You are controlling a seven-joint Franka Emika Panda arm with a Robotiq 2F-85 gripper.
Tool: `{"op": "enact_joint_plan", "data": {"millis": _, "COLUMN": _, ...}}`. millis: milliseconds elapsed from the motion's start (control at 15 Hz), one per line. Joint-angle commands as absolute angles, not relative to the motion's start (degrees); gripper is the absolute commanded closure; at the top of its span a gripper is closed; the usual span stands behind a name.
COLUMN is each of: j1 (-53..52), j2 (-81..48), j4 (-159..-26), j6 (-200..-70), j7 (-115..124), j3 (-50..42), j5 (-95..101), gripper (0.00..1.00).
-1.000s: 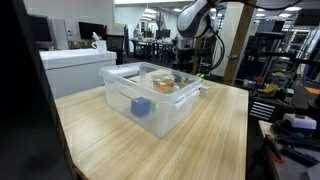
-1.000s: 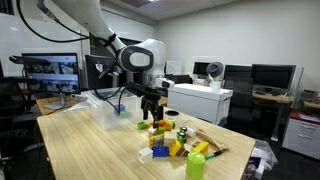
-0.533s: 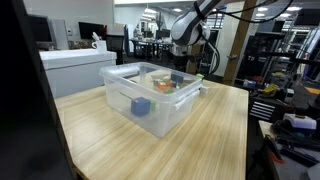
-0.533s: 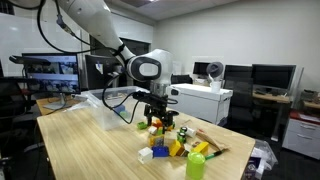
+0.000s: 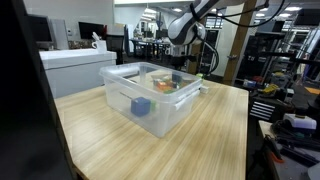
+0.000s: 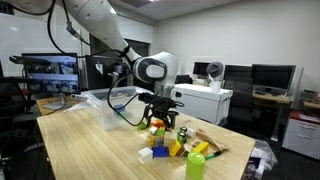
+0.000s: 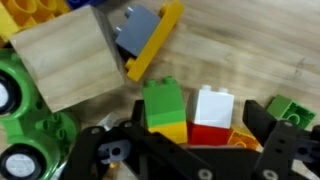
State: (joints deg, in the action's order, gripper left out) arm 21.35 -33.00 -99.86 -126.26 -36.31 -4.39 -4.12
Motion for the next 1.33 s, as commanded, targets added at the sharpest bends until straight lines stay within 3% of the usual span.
{"op": "enact_joint_plan", "data": {"millis": 0, "j1": 22.8, "j2": -33.7, "j4": -99.6, "j6": -122.5, "j7": -39.9, "j3": -3.3, "j5": -4.7, "gripper": 0.00}}
{"op": "enact_joint_plan", "data": {"millis": 67, "j1": 22.7, "j2": -33.9, "j4": -99.6, "j6": -122.1, "j7": -40.0, "j3": -3.4, "j5": -4.7, "gripper": 0.00}}
{"op": "enact_joint_plan", "data": {"millis": 133, "j1": 22.8, "j2": -34.1, "j4": -99.3, "j6": -121.9, "j7": -40.1, "j3": -3.5, "j5": -4.7, "gripper": 0.25}}
{"op": "enact_joint_plan", "data": {"millis": 200, "j1": 22.8, "j2": -34.3, "j4": -99.2, "j6": -122.0, "j7": -40.1, "j3": -3.6, "j5": -4.7, "gripper": 0.26}}
{"op": "enact_joint_plan", "data": {"millis": 467, "j1": 22.9, "j2": -34.3, "j4": -98.3, "j6": -122.9, "j7": -39.5, "j3": -3.7, "j5": -5.0, "gripper": 0.55}}
{"op": "enact_joint_plan", "data": {"millis": 1267, "j1": 19.9, "j2": -28.3, "j4": -99.8, "j6": -122.3, "j7": -35.4, "j3": -4.4, "j5": -3.3, "gripper": 0.55}}
